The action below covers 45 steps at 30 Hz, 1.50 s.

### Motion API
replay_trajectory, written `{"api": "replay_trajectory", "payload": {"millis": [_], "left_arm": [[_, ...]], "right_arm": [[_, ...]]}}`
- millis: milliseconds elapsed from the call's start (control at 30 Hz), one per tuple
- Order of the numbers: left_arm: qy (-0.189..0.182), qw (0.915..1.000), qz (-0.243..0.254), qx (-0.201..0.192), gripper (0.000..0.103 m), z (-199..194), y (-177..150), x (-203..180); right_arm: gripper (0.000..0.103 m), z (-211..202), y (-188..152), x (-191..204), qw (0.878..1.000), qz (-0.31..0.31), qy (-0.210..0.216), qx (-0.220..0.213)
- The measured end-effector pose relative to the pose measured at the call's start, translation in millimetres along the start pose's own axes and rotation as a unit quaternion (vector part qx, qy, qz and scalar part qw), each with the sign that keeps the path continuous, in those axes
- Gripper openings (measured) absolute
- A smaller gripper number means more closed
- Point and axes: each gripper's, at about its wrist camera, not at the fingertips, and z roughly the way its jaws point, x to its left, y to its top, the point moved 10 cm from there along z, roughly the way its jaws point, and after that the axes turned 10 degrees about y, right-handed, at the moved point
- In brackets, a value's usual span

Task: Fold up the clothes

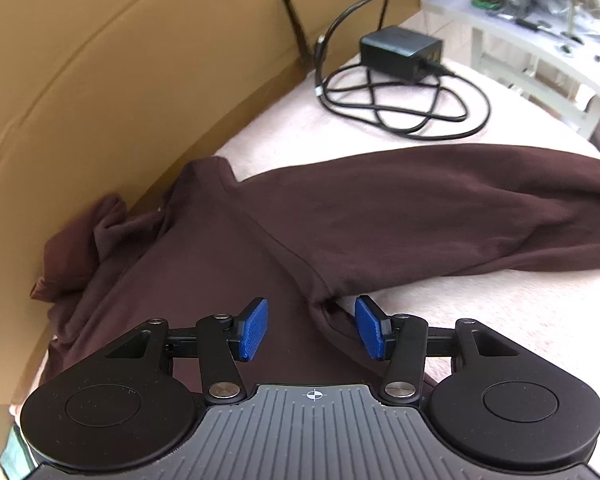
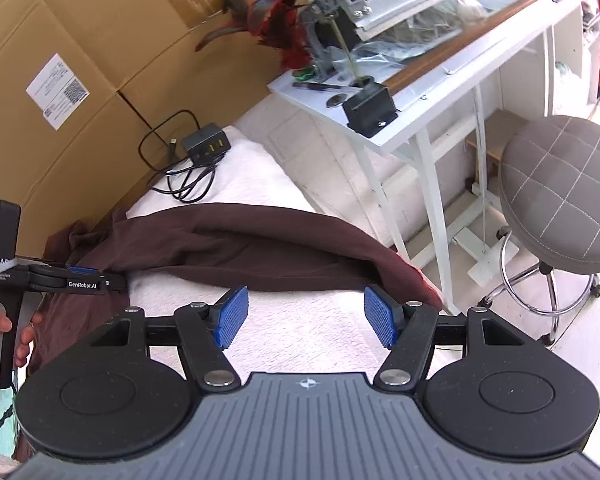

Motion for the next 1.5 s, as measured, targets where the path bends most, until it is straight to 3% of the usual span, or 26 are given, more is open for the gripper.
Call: {"api": "replay_trajectory", "payload": {"millis": [67, 100, 133, 167, 200, 233, 433, 667, 867, 1100, 1167, 1200, 1367, 1433, 1500], "left_arm": [[0.003, 1.0, -0.004, 0.004, 0.064, 4, 2, -1], [0.003, 1.0, -0.004, 0.002, 0.059, 3, 4, -3], [0.004, 1.0, -0.002, -0.001, 0.041, 3, 5, -5], [-0.001, 1.0, -0.001, 0.0, 0.031, 3, 6, -7], [-0.006, 1.0, -0.001, 0.0, 0.006, 3, 7, -9], [-0.009, 0.9999, -0.013, 0.0, 0.004, 2, 9, -8], [-0.054, 0.9903, -0.128, 0.011, 0.005, -5, 14, 22], [-0.045, 0.9891, -0.14, 0.01, 0.005, -10, 11, 27], [-0.044, 0.9893, -0.138, 0.016, 0.007, -11, 10, 26], [-0.04, 0.99, -0.134, 0.02, 0.012, -12, 9, 28], [-0.04, 0.99, -0.134, 0.02, 0.012, -12, 10, 28], [-0.04, 0.9901, -0.133, 0.019, 0.012, -12, 10, 28], [-0.039, 0.9902, -0.133, 0.016, 0.012, -14, 10, 30], [-0.039, 0.9896, -0.138, 0.015, 0.014, -15, 10, 31], [-0.039, 0.9885, -0.145, 0.015, 0.015, -14, 9, 34]], "right_arm": [[0.069, 2, -1, 1, 1.0, 0.0, 0.004, 0.003], [0.069, 2, -3, 2, 1.0, -0.001, 0.007, 0.005], [0.069, 3, -4, 3, 1.0, -0.002, 0.009, 0.007], [0.069, 3, -5, 4, 1.0, -0.003, 0.011, 0.008], [0.069, 4, -7, 4, 1.0, -0.004, 0.013, 0.011], [0.069, 3, -8, 4, 1.0, -0.005, 0.013, 0.011], [0.069, -9, -7, -18, 1.0, 0.008, -0.011, -0.001], [0.069, -20, 0, -64, 0.998, 0.026, -0.061, -0.016], [0.052, -8, 0, -91, 0.996, 0.091, -0.009, -0.004], [0.051, 14, -8, -109, 0.984, 0.172, 0.048, 0.014], [0.031, 16, -5, -109, 0.983, 0.174, 0.054, 0.013], [0.007, 15, -1, -107, 0.985, 0.162, 0.053, 0.01], [0.007, -13, 41, -96, 0.994, 0.095, 0.038, -0.039], [0.0, -24, 56, -90, 0.995, 0.081, 0.043, -0.049], [0.0, -37, 66, -78, 0.995, 0.069, 0.058, -0.053]]}}
